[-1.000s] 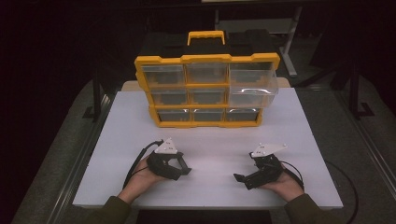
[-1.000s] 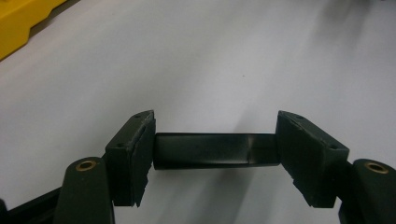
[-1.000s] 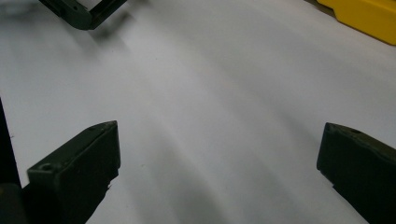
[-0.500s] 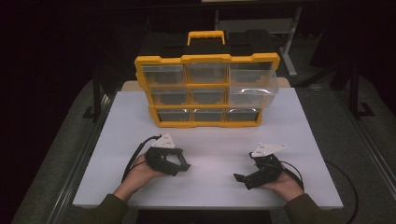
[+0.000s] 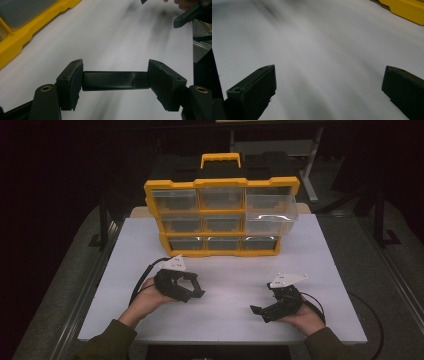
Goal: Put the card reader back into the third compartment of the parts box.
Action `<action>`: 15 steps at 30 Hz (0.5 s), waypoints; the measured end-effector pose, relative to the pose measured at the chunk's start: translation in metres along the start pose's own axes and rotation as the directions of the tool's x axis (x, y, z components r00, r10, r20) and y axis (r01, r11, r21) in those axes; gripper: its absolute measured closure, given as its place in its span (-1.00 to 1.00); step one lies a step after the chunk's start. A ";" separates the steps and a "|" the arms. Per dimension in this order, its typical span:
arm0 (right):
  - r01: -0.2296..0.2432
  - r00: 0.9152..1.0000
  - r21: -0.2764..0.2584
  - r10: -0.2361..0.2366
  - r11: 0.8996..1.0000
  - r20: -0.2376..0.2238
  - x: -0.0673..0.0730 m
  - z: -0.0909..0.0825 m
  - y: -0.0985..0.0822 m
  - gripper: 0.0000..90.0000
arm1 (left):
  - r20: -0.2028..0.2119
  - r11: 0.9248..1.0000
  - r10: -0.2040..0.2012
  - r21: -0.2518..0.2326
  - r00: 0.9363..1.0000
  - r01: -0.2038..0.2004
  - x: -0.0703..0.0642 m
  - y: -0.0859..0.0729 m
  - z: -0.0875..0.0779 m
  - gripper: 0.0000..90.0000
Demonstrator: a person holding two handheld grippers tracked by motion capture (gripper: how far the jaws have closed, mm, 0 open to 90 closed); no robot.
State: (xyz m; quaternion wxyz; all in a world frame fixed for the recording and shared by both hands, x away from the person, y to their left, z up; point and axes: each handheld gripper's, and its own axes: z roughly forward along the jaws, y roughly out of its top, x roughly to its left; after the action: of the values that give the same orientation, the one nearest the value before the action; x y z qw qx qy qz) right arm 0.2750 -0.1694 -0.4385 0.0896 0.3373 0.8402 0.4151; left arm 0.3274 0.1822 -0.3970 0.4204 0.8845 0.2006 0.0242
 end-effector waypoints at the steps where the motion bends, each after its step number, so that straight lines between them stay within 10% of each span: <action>1: 0.000 1.000 0.000 0.000 1.000 0.000 0.000 0.000 0.000 -1.00 | 0.000 1.000 0.003 -0.003 1.000 -0.003 0.000 0.002 0.000 -0.33; 15: 0.007 1.000 -0.003 -0.007 1.000 0.005 0.000 0.000 0.000 -1.00 | 0.035 0.999 0.027 -0.043 0.999 -0.025 0.002 0.034 -0.011 -0.33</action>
State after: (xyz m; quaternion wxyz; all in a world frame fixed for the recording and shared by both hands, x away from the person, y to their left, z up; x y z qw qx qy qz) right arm 0.2745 -0.1694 -0.4384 0.0936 0.3353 0.8404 0.4153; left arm 0.3385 0.1718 -0.3652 0.4423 0.8782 0.1811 0.0184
